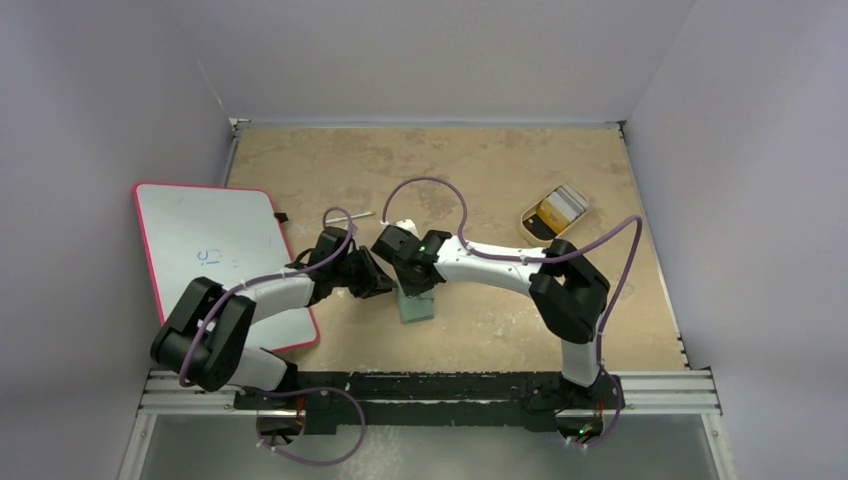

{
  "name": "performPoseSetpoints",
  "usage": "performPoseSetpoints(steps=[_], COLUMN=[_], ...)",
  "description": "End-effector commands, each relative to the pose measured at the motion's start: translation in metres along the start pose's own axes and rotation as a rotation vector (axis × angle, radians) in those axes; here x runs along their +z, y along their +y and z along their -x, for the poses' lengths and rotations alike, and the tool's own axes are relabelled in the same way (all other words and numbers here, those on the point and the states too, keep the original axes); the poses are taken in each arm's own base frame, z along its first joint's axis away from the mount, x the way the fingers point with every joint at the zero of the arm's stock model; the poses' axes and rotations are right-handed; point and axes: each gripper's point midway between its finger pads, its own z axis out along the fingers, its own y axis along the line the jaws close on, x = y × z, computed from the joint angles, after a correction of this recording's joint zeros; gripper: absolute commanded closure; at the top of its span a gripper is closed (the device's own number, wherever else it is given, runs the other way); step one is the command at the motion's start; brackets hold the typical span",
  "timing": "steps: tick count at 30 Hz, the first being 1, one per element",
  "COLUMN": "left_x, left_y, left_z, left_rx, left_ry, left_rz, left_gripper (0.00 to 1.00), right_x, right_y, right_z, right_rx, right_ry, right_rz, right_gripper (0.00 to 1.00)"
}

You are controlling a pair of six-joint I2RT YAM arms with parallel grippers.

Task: Put the credit cards into the card holder
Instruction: Close the card holder at the center of the board.

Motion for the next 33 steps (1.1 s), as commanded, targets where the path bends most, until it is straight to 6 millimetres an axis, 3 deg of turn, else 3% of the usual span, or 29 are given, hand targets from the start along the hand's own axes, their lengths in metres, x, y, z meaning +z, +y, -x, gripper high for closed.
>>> performPoseSetpoints(steps=[1, 6, 17, 31, 33], left_x=[0.0, 0.0, 0.001, 0.003, 0.003], left_y=[-0.009, -0.008, -0.01, -0.008, -0.007], left_z=[0.005, 0.005, 0.005, 0.005, 0.004], left_rx=[0.008, 0.008, 0.01, 0.008, 0.007], left_ry=[-0.013, -0.011, -0.009, -0.006, -0.005], left_rz=[-0.042, -0.039, -0.042, -0.037, -0.037], left_gripper=[0.81, 0.81, 0.8, 0.8, 0.8], right_x=[-0.015, -0.018, -0.008, -0.01, -0.012], right_y=[0.001, -0.004, 0.001, 0.001, 0.0], right_z=[0.009, 0.014, -0.004, 0.002, 0.005], right_rx=[0.019, 0.027, 0.03, 0.024, 0.025], right_ry=[-0.039, -0.054, -0.006, -0.024, -0.032], right_rz=[0.016, -0.013, 0.025, 0.02, 0.019], right_gripper=[0.88, 0.82, 0.75, 1.0, 1.0])
